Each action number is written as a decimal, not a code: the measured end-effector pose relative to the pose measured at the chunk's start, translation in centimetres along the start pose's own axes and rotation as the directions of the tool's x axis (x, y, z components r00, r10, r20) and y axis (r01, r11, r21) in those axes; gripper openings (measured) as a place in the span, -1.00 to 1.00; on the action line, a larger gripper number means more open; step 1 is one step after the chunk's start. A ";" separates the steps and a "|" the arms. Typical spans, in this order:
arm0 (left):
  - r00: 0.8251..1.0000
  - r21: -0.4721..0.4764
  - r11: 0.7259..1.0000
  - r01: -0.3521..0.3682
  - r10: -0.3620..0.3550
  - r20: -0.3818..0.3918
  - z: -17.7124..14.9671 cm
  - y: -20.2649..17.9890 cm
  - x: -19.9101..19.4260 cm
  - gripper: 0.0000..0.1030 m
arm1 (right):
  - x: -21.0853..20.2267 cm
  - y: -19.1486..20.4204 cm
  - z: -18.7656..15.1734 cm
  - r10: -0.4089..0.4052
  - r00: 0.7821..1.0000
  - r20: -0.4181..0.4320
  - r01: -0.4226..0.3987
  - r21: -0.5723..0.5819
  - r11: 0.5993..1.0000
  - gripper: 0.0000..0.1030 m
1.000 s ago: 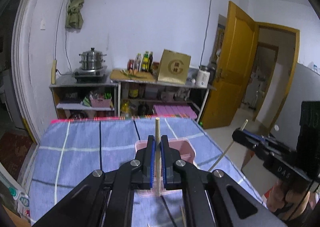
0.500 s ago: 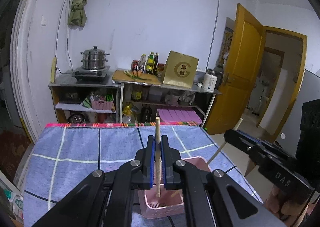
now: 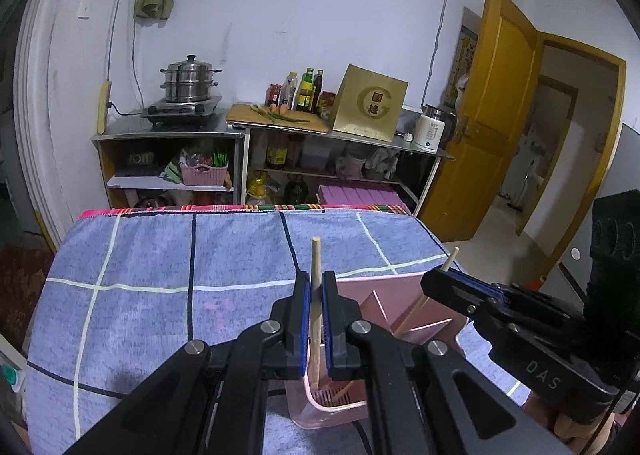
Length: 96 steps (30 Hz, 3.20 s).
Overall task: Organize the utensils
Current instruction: 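Lower the chopstick into the pink basket and open the left tool while the right tool releases its own, then move the left tool back to the chopsticks and grasp one while the right tool grasps another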
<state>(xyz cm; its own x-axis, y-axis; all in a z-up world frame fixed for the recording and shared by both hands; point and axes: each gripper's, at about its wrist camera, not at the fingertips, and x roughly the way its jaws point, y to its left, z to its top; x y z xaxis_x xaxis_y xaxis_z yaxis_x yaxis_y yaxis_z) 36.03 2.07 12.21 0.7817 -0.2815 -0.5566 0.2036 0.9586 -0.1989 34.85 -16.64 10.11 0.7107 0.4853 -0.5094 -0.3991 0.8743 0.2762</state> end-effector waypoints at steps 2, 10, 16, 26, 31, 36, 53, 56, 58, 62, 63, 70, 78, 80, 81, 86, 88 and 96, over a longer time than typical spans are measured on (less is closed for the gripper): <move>1.000 -0.001 1.000 0.002 -0.002 0.001 0.1 -0.1 -0.2 -0.88 | 0.1 0.0 -0.1 -0.001 1.000 -0.005 0.001 0.001 1.000 -0.89; 1.000 0.003 1.000 -0.013 0.013 0.021 -0.2 -0.4 -2.3 -0.63 | -1.9 0.2 -0.1 -0.006 1.000 0.019 0.007 -0.002 1.000 -0.74; 0.998 -0.007 1.000 -0.013 0.013 0.066 -1.7 -0.8 -6.3 -0.61 | -5.6 0.6 -0.9 -0.011 0.998 0.061 0.012 -0.012 1.000 -0.74; 0.997 0.034 0.999 -0.010 0.007 0.082 -8.4 -3.3 -12.4 -0.61 | -12.8 2.1 -6.3 -0.035 0.994 0.105 0.040 -0.041 0.998 -0.74; 0.998 0.049 0.999 -0.004 0.001 0.065 -12.7 -4.2 -14.3 -0.61 | -14.6 2.5 -9.4 -0.060 0.994 0.092 0.066 -0.065 0.996 -0.74; 0.999 0.054 0.998 0.016 -0.018 0.034 -16.1 -4.7 -15.1 -0.61 | -15.3 2.3 -12.2 -0.034 0.998 0.054 0.037 -0.043 0.998 -0.74; 0.999 0.031 0.999 0.033 -0.032 -0.033 -21.2 -4.8 -15.5 -0.61 | -15.6 1.2 -17.2 -0.053 0.998 -0.030 0.053 -0.008 0.999 -0.74; 0.997 0.018 0.999 0.042 -0.041 -0.065 -21.8 -4.8 -14.5 -0.61 | -14.9 0.8 -17.6 -0.059 0.997 -0.049 0.059 -0.002 0.998 -0.74; 0.995 0.012 0.999 0.046 -0.045 -0.084 -22.1 -4.8 -13.8 -0.61 | -14.2 0.5 -17.9 -0.064 0.996 -0.068 0.065 0.003 0.998 -0.74; 0.989 -0.005 0.998 0.058 -0.059 -0.136 -22.7 -4.7 -11.8 -0.61 | -12.7 -0.1 -18.4 -0.086 0.991 -0.107 0.087 0.008 0.996 -0.74; 0.987 -0.009 0.998 0.059 -0.060 -0.149 -22.9 -4.7 -11.3 -0.61 | -12.2 -0.2 -18.5 -0.095 0.988 -0.121 0.096 0.007 0.995 -0.74; 0.969 -0.044 0.998 0.054 -0.063 -0.239 -23.6 -4.4 -7.8 -0.61 | -9.1 -1.3 -19.1 -0.130 0.970 -0.207 0.135 0.008 0.991 -0.74; 0.954 -0.048 0.999 0.010 -0.024 -0.298 -23.3 -4.2 -5.1 -0.61 | -7.0 -2.3 -18.9 -0.159 0.951 -0.264 0.165 0.000 0.986 -0.74; 0.953 -0.046 0.999 -0.001 -0.013 -0.303 -23.2 -4.1 -4.8 -0.61 | -6.5 -2.5 -18.8 -0.169 0.946 -0.275 0.173 -0.009 0.985 -0.74; 0.951 -0.052 0.999 -0.003 -0.013 -0.308 -23.2 -4.0 -4.6 -0.61 | -6.2 -2.6 -18.7 -0.174 0.943 -0.284 0.178 -0.011 0.984 -0.74; 0.949 -0.047 0.999 -0.006 -0.010 -0.314 -23.0 -4.2 -4.1 -0.61 | -4.8 -2.9 -18.6 -0.186 0.931 -0.314 0.189 -0.019 0.982 -0.74; 0.948 -0.049 0.999 -0.006 -0.010 -0.319 -22.9 -4.2 -3.9 -0.61 | -4.2 -3.0 -18.4 -0.180 0.928 -0.326 0.182 -0.023 0.983 -0.74; 0.943 -0.023 1.000 -0.019 0.010 -0.332 -22.0 -4.7 -2.7 -0.61 | -2.4 -3.4 -17.5 -0.207 0.916 -0.343 0.205 -0.041 0.978 -0.74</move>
<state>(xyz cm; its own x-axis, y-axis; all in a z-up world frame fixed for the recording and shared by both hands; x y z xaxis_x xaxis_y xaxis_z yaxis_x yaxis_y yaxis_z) 19.97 -2.57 -3.10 0.5438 -0.2695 -0.7948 0.1754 0.9626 -0.2064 24.32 -20.88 -3.89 0.5348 0.2612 -0.8036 -0.2679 0.9544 0.1319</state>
